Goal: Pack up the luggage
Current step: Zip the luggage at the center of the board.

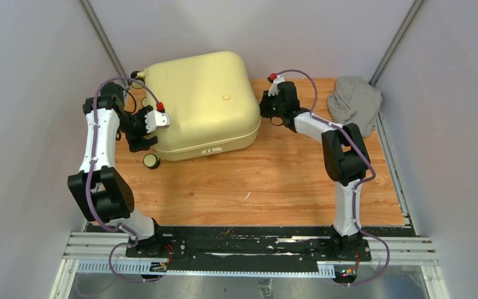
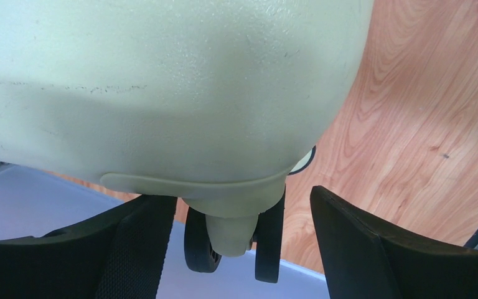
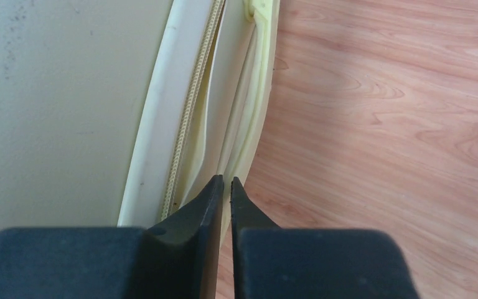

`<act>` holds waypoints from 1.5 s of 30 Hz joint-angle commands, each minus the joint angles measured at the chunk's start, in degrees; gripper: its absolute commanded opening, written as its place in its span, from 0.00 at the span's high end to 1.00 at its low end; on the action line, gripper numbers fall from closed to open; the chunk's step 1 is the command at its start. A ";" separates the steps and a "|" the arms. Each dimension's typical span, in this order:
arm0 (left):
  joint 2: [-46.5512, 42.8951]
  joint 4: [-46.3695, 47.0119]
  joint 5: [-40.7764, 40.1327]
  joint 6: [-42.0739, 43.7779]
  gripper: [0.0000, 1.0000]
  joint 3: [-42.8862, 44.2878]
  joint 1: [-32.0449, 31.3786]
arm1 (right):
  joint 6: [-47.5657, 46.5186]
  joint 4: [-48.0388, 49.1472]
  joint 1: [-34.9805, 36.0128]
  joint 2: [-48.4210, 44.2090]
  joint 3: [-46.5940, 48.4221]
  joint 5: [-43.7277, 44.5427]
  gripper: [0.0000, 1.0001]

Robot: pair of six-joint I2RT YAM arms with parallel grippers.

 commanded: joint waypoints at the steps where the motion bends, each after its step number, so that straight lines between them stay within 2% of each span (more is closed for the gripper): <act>1: -1.54 2.00 -2.62 -0.39 0.20 1.21 -0.22 | 0.57 -8.77 2.48 -0.97 -8.76 -0.28 0.94; 5: -2.46 3.96 -3.75 -0.23 0.26 0.17 -0.22 | 2.91 -3.60 2.76 -6.54 -18.42 1.41 0.99; 10: -3.38 7.77 -4.73 -1.26 0.32 -0.53 -0.37 | 6.13 3.03 3.80 -14.06 -32.69 3.29 1.00; 16: -3.63 10.52 -5.63 -3.11 0.29 -0.44 -0.49 | 8.89 6.02 5.26 -19.57 -42.32 5.60 0.99; 23: -4.94 10.53 -5.65 -2.50 0.28 -2.28 -0.68 | 11.28 -3.33 5.18 -24.93 -37.91 14.58 0.60; 25: -5.09 10.52 -5.66 -2.47 0.26 -2.51 -0.69 | 12.04 -5.63 5.18 -24.54 -34.59 16.24 0.56; 28: -5.80 10.42 -5.43 -2.53 0.20 -2.68 -0.66 | 13.31 -8.15 5.18 -21.61 -30.07 18.37 0.54; 33: -7.67 10.43 -5.17 -2.26 0.00 -2.66 -0.66 | 14.61 -9.34 5.26 -15.20 -25.45 18.89 0.54; 39: -8.72 10.37 -5.32 -1.45 0.00 -2.39 -0.66 | 15.93 -8.93 5.20 -10.71 -22.51 18.30 0.56; 40: -8.75 10.43 -5.12 -1.53 0.00 -2.28 -0.66 | 15.84 -9.14 5.10 -10.20 -22.10 18.47 0.59; 43: -8.95 10.44 -4.30 -1.70 0.00 -1.79 -0.68 | 16.41 -9.03 3.22 -10.04 -22.66 17.96 0.78; 45: -9.17 10.43 -3.70 -1.30 0.00 -1.87 -0.71 | 16.89 -7.90 1.09 -11.48 -24.45 17.27 0.87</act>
